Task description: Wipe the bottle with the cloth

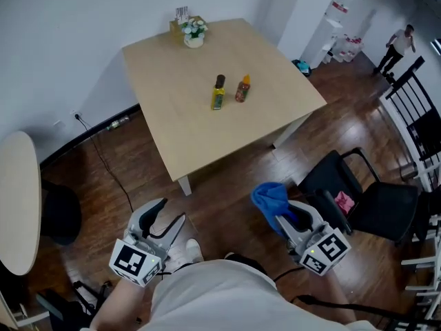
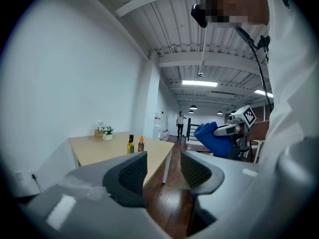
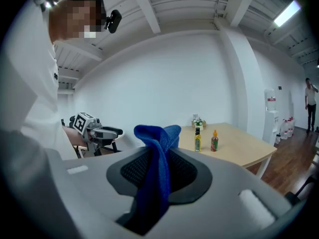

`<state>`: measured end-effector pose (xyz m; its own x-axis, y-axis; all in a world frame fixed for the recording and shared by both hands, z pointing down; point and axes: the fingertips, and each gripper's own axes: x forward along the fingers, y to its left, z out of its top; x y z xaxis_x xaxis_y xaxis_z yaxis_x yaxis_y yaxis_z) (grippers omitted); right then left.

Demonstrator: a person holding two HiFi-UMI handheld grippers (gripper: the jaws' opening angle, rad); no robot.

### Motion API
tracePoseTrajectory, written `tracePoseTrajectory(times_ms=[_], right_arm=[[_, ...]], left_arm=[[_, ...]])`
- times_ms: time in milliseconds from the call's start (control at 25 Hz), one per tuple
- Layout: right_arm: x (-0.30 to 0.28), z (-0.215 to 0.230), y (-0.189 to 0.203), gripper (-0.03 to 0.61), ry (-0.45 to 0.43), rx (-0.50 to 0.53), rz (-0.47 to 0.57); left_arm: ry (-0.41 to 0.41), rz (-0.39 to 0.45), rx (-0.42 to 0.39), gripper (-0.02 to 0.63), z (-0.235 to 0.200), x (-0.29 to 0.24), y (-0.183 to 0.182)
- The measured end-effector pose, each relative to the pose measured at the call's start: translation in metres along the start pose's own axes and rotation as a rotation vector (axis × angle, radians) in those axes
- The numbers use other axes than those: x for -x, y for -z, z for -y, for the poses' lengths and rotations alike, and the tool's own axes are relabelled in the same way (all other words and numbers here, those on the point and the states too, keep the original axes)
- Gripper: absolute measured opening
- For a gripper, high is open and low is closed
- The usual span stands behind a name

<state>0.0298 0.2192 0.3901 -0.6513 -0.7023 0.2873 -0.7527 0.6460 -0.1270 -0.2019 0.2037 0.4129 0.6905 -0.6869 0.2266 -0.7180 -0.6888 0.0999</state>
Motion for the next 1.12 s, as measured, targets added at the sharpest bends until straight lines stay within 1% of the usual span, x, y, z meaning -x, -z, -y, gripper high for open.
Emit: tracePoseTrajectory(times_ms=[120,240,320,400,520,600,680,840,960,1120], right_arm=[[0.019,-0.004,-0.001,0.103,-0.008,0.013,0.009],[0.036,-0.002,-0.001,0.101,-0.011,0.017,0.012],[0.041,-0.002,0.004,0.101,-0.015,0.005,0.017],[0.043,-0.001,0.01,0.101,-0.02,-0.012,0.027],[0.063,0.002,0.018,0.101,-0.013,-0.019,0.035],[0.077,0.003,0.022,0.101,-0.003,-0.019,0.04],[0.084,0.002,0.023,0.101,0.0,-0.02,0.046],[0.103,-0.001,0.021,0.101,-0.013,-0.005,0.053],[0.12,0.004,0.019,0.101,0.003,-0.001,0.058],[0.11,0.006,0.014,0.101,0.014,0.002,0.049]], left_arm=[[-0.002,0.01,0.001,0.222,0.02,-0.003,-0.007],[0.027,-0.005,0.0,0.222,0.043,-0.011,-0.014],[0.048,-0.026,-0.015,0.222,0.054,-0.012,-0.015],[0.042,-0.04,-0.029,0.222,0.058,-0.013,-0.014],[0.054,-0.042,-0.018,0.222,0.077,-0.021,-0.013],[0.069,-0.046,-0.027,0.222,0.089,-0.024,-0.014],[0.071,-0.049,-0.04,0.222,0.093,-0.025,-0.015],[0.058,-0.042,-0.032,0.222,0.109,-0.023,-0.014],[0.073,-0.043,-0.038,0.222,0.122,-0.03,-0.016],[0.082,-0.036,-0.037,0.222,0.112,-0.034,-0.022]])
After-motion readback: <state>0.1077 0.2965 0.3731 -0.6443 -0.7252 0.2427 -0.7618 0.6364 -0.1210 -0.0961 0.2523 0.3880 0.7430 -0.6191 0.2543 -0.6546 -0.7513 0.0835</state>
